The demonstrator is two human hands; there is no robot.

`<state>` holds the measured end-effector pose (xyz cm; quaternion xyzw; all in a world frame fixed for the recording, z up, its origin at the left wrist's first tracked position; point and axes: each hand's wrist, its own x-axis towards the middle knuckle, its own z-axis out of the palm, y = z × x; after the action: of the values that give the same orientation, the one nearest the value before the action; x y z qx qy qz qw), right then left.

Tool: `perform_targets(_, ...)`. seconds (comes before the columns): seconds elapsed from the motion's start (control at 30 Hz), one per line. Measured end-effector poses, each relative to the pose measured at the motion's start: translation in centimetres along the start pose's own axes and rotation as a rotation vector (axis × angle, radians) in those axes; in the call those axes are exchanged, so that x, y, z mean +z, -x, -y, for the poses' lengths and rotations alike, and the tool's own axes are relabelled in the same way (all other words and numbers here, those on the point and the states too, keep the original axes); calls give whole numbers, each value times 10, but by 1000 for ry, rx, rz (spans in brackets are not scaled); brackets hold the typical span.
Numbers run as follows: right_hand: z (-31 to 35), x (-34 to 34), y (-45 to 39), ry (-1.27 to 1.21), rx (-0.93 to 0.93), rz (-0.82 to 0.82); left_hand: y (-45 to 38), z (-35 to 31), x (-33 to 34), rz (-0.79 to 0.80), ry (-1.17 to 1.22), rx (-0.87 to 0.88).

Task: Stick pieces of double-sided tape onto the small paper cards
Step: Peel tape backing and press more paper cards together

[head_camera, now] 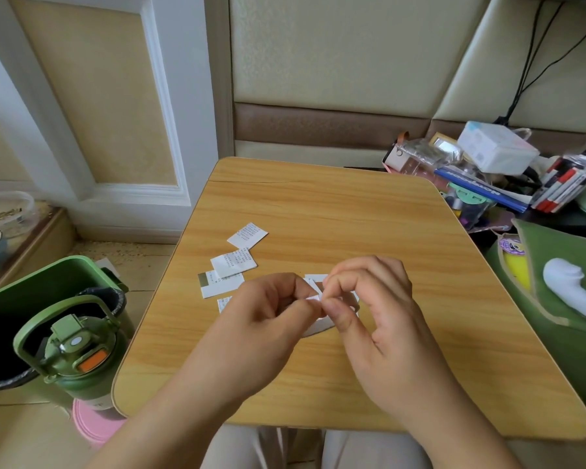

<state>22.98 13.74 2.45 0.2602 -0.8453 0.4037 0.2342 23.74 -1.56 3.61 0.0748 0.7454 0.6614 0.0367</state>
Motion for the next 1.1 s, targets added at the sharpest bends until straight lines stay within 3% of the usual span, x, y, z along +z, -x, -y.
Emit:
perform_targets(0.17,2,-8,4,-2,-97,87,-1,2,0,94,279,-104)
perform_targets(0.23,4,-15,10,-71,-76,159,-6,5,-4,37,408,-178)
perform_targets(0.33,7,-20,14,-478,165,199,-11,12,-7,-36,481,-191)
perform_targets(0.4,9,-20,14,-792,345,103,-8,12,-5,-31,463,-170)
perform_targets(0.5,7,-13,13,-1014,492,1,-7,13,1,-108,353,-221)
perform_targets(0.57,8,-9,13,-1042,530,-7,-9,17,3,-182,239,-302)
perform_targets(0.67,7,-5,14,-1053,581,-14,-4,19,2,-163,236,-288)
perform_targets(0.87,10,-2,14,-1091,552,49,-2,4,4,90,610,-244)
perform_targets(1.1,6,-1,20,-1032,523,67,5,-5,8,71,843,-305)
